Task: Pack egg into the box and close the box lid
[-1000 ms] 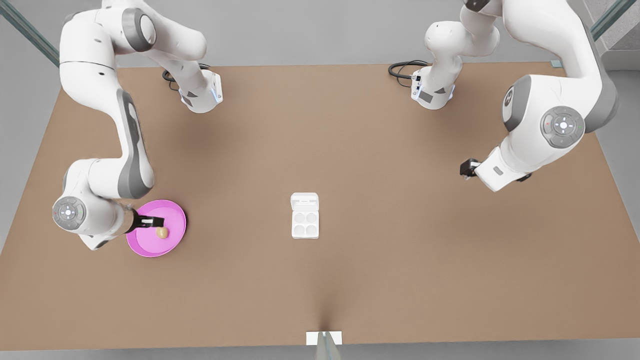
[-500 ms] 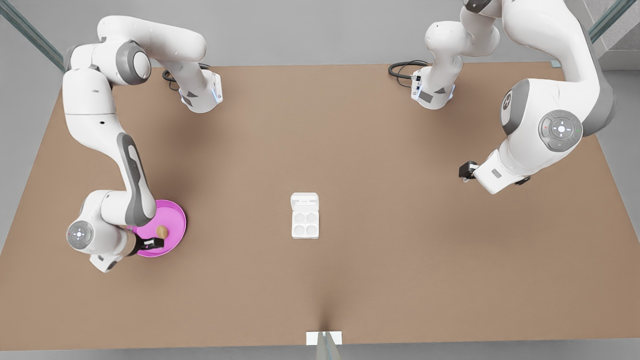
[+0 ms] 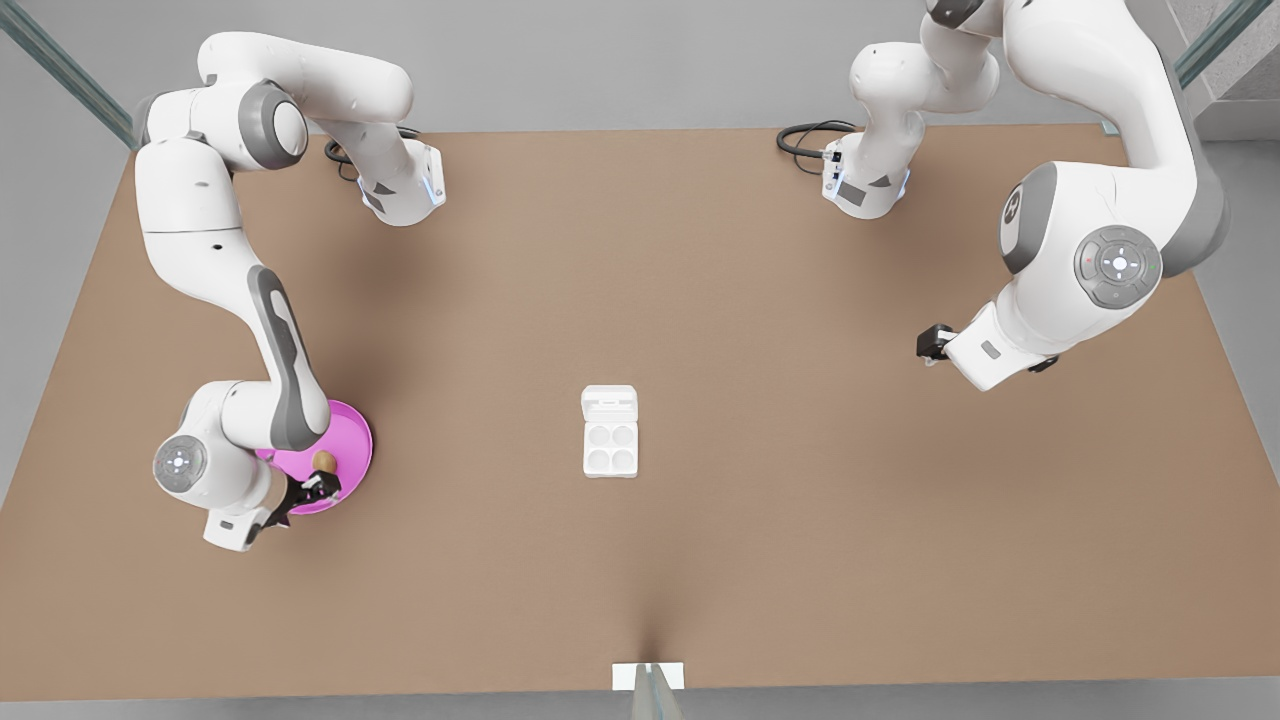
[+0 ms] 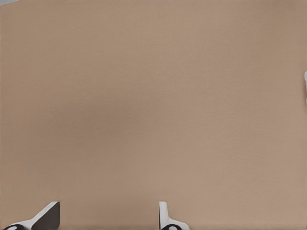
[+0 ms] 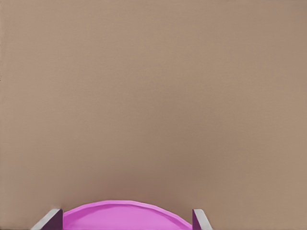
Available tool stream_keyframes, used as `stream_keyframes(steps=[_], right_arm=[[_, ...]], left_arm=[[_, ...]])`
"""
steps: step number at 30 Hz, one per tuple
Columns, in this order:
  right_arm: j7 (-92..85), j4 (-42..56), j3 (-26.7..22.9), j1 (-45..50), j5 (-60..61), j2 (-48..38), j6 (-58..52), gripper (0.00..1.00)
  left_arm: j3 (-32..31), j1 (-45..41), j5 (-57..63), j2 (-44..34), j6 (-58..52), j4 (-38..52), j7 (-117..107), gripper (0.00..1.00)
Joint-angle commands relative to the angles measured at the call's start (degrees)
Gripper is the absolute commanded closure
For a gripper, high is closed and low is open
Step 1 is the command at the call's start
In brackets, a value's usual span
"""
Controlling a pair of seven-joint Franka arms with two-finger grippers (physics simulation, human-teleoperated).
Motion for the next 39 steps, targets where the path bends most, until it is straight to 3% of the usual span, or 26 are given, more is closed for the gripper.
stream_keyframes(steps=[1, 5, 14, 19, 39], right_arm=[[-10.7, -2.7, 0.0, -0.4, 0.1, -0.2, 0.4, 0.0], [-10.1, -10.8, 0.1, -1.9, 0.1, -5.5, 1.0, 0.0], [-7.6, -14.1, 0.1, -2.6, 0.1, -6.6, 1.2, 0.0], [-4.1, -17.3, 0.4, -2.7, 2.4, -6.8, 7.3, 0.0], [-3.7, -17.2, 0.4, -4.3, 6.0, -6.0, 11.2, 0.0]], left_arm=[[0.0, 0.0, 0.0, 0.0, 0.0, -0.1, 0.3, 0.0], [0.0, 0.0, 0.0, 0.3, 0.0, -0.1, 0.3, 0.0], [0.0, 0.0, 0.0, 0.6, -0.1, -0.1, 0.3, 0.0], [0.0, 0.0, 0.0, 0.7, -0.1, -0.1, 0.3, 0.0], [0.0, 0.0, 0.0, 1.0, 0.0, -0.1, 0.3, 0.0]])
